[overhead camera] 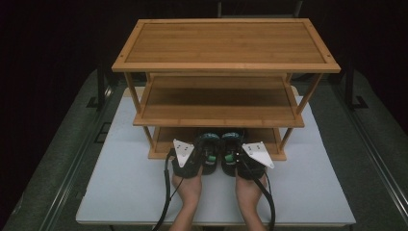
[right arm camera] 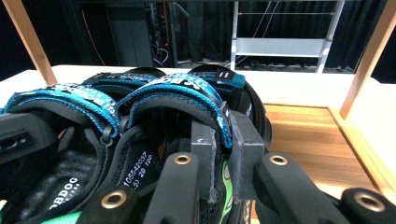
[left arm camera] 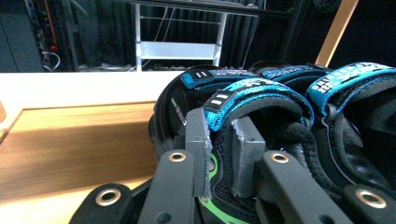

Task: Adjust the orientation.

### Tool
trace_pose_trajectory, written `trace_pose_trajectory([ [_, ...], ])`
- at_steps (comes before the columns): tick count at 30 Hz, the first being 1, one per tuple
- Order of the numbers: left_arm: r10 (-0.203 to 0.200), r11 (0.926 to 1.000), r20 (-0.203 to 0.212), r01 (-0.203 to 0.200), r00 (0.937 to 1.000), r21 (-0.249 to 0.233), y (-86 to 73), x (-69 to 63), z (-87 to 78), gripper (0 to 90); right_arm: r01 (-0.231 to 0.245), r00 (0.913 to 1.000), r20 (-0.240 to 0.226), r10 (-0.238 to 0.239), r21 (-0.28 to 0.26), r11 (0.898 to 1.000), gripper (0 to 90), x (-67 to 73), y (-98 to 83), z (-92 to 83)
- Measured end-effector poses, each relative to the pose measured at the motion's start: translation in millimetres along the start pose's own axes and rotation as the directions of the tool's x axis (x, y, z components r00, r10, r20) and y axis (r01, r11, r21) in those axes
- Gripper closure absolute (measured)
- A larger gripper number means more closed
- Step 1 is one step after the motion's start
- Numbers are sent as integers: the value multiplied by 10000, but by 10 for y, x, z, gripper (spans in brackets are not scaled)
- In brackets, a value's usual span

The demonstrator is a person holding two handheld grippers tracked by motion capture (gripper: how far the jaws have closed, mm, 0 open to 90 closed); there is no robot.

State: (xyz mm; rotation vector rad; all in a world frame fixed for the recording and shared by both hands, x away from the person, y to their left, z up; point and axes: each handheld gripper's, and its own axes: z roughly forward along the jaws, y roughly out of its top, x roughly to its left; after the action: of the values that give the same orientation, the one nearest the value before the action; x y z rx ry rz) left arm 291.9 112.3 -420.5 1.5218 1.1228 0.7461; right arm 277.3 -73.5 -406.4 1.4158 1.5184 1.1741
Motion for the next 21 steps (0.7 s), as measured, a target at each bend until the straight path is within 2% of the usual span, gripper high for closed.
trace_pose_trajectory([
  [11, -102, 9995, -12, 102, 9999, 311, -34, 5, 68, 793, 7, 10000, 11, -7, 328, 9995, 812, 14, -29, 68],
  [21, -404, 9969, 143, 394, 9991, 680, -75, 40, 101, 783, 38, 10000, -35, -36, 602, 9982, 806, 10, -81, 114],
])
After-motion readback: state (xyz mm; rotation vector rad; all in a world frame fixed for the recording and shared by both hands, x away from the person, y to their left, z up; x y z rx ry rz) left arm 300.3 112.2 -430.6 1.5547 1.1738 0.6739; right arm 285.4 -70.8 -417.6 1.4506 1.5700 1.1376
